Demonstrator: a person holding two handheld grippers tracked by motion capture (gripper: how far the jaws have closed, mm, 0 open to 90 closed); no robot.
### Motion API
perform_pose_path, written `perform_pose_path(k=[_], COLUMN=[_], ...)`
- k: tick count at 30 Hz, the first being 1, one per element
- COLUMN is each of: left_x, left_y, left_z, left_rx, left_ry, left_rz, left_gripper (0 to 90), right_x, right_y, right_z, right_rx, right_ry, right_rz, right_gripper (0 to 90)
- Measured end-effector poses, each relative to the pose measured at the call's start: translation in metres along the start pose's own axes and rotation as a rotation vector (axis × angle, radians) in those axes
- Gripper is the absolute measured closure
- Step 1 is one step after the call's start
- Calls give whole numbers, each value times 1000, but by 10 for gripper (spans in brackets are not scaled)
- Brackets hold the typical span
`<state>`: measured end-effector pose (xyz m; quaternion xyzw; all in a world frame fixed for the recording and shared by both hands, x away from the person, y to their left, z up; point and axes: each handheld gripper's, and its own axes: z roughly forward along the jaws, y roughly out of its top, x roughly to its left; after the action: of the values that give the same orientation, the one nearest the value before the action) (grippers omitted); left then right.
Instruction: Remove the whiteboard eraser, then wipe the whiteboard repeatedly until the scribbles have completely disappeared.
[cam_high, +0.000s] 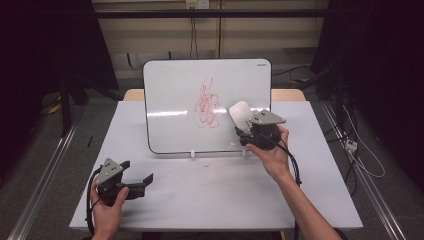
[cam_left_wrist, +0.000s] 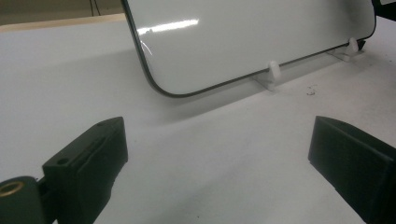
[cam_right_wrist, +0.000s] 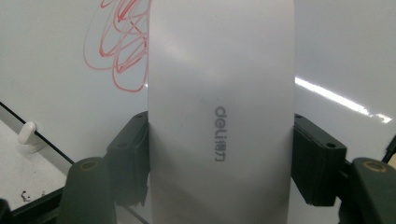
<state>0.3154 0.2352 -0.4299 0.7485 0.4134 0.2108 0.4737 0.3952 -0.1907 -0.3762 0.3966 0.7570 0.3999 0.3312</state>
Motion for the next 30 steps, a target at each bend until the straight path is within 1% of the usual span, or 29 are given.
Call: perform_pose_path(k=[9,16,17,19,21,23,24,26,30], left_x=[-1,1,2,3,3,3,3,2,3], left_y=[0,-1,-1,-2,-1,-1,-1,-1,-1], left_z=[0,2,1,2,2,2,3,2,1], left_rx=[2,4,9,5,-2,1,7,3,1], left_ry=[2,2,2,-6,-7,-11,-17,-21,-10], left_rz=[1,-6,-1,-15,-20,-18,-11,-7,-2], left_gripper=[47,48,48,48,48,48,48,48,48], right_x=[3,0,0,-1,-2,-2,-1,1,6], right_y=[10,23,25,29,33,38,40,45,54], right_z=[0,1,1,2,4,7,8,11,14], right_rx=[-29,-51,-54,-63,-69,-73,-72,-74,-85], right_ry=[8,1,-2,-2,-7,-1,-3,-1,7], right_rz=[-10,-22,-23,-23,-29,-34,-35,-40,-52], right_gripper=[316,316,316,316,316,316,316,316,316])
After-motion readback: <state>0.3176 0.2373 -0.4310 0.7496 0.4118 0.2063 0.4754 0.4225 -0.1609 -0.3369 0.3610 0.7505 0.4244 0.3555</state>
